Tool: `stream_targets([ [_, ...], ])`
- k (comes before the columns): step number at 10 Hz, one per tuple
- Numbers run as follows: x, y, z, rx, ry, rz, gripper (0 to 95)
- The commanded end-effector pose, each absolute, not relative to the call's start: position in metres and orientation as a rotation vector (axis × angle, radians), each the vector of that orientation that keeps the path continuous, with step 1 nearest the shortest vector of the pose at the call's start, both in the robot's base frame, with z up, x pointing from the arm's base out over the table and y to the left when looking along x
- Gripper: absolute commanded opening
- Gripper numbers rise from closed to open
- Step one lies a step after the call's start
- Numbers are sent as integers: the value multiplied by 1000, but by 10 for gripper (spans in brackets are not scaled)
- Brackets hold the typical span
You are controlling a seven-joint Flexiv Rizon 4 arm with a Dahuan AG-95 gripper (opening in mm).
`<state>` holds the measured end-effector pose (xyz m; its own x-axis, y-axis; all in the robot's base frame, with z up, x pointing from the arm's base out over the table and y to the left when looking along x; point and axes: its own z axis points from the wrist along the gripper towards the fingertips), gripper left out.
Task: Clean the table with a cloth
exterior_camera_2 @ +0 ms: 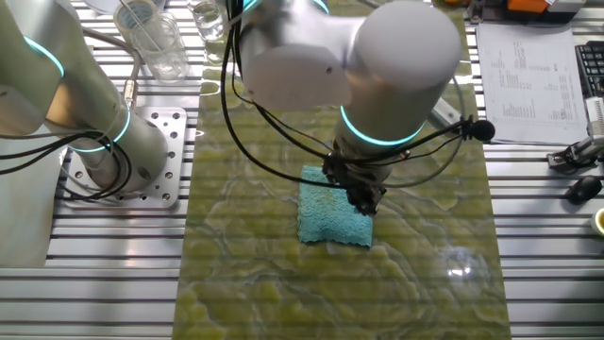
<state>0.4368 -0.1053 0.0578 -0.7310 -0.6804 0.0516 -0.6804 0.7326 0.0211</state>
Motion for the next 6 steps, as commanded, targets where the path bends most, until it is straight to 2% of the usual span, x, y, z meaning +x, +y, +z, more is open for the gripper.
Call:
stream_targets([
  [1,435,-105,51,1163,-2857,1,760],
  [6,428,-102,49,1182,-2831,-12,760],
])
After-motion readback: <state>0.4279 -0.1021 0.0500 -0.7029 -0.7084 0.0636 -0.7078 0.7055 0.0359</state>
